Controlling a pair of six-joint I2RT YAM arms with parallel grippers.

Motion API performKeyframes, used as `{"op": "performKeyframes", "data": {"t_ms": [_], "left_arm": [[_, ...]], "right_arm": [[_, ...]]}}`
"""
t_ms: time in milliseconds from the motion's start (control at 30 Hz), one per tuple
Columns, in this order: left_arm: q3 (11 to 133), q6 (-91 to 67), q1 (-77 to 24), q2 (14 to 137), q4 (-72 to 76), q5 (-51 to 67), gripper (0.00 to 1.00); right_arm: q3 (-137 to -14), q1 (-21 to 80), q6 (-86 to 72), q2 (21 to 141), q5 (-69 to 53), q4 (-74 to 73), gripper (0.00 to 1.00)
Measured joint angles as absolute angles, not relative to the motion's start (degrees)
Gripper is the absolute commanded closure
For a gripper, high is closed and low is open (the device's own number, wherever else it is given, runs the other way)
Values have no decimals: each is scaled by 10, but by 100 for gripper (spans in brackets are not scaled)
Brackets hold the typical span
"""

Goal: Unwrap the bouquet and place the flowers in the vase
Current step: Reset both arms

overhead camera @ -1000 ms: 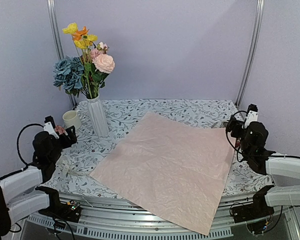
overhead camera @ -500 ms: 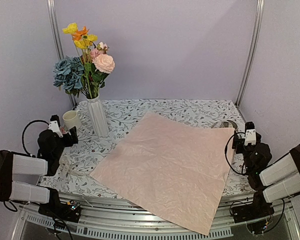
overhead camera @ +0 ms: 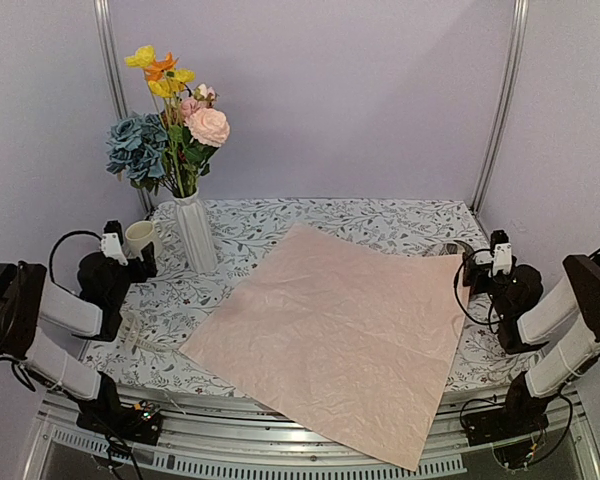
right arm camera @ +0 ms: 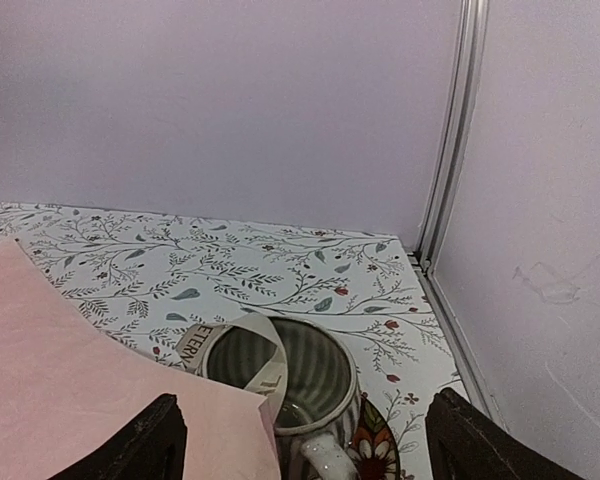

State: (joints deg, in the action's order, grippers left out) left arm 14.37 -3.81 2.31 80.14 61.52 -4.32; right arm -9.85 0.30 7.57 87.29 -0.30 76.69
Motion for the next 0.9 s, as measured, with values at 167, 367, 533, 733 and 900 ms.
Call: {"op": "performKeyframes", "data": {"t_ms": [167, 367, 533, 733, 900], "left_arm": [[144, -23, 27, 860, 666, -8, 2], [146, -10, 27, 874, 679, 23, 2], [146, 5, 20, 881, 703, 34, 2], [146, 10, 15, 882, 709, 29, 2], [145, 19, -2, 882, 713, 6, 2]], "right_arm": [[-117, 3, 55, 878, -10, 760, 1], [-124, 2, 24, 878, 28, 760, 1], [-124, 0, 40, 878, -37, 758, 1], [-124, -1, 41, 878, -47, 758, 1], [-124, -1, 41, 878, -49, 758, 1]]}}
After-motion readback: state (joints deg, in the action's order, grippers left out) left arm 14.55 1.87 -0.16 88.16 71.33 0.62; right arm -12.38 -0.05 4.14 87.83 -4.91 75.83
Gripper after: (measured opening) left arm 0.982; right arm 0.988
